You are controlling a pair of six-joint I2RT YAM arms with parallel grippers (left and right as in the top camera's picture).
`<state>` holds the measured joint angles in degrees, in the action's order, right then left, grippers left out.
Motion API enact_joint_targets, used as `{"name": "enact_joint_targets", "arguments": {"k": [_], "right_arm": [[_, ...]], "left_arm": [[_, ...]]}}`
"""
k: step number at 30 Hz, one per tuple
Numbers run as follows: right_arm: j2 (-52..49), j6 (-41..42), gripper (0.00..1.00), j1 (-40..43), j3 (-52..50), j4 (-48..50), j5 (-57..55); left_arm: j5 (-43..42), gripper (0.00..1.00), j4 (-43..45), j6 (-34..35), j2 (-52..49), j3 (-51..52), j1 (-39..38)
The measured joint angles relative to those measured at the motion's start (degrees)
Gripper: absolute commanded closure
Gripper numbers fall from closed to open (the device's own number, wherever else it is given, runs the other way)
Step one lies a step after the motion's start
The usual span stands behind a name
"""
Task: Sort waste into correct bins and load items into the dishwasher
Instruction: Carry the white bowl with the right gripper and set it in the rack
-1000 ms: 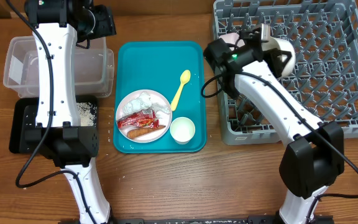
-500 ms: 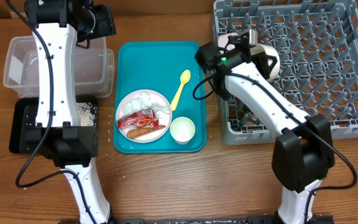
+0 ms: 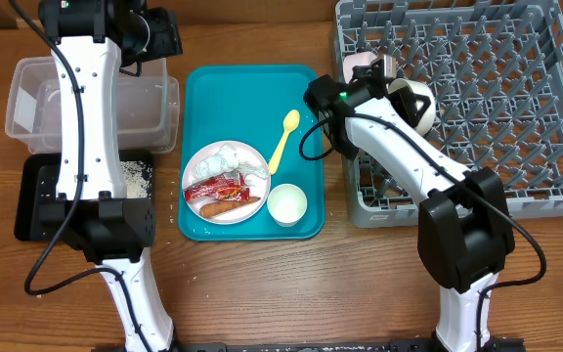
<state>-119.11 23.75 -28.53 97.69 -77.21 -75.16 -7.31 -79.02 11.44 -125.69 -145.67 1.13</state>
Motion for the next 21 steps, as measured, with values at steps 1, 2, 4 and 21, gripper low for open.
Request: {"name": "enact_joint_targets", "arguments": {"k": [1,2,4,21], "right_arm": [[0.0,0.0,0.96,0.0,0.0,-0.1,0.2],[0.0,0.0,0.96,0.0,0.0,-0.3,0.3],[0.0,0.0,0.96,0.0,0.0,-0.8,1.0],[0.0,0.2,0.96,-3.1,0.0,-2.0,1.6]], "left_arm": [[0.0,0.33,0.0,0.0,0.0,0.0,0.0],[0.0,0.32,0.0,0.0,0.0,0.0,0.0],[0.0,0.32,0.0,0.0,0.0,0.0,0.0],[0.0,0.3,0.2,0.0,0.0,0.0,0.0]]}}
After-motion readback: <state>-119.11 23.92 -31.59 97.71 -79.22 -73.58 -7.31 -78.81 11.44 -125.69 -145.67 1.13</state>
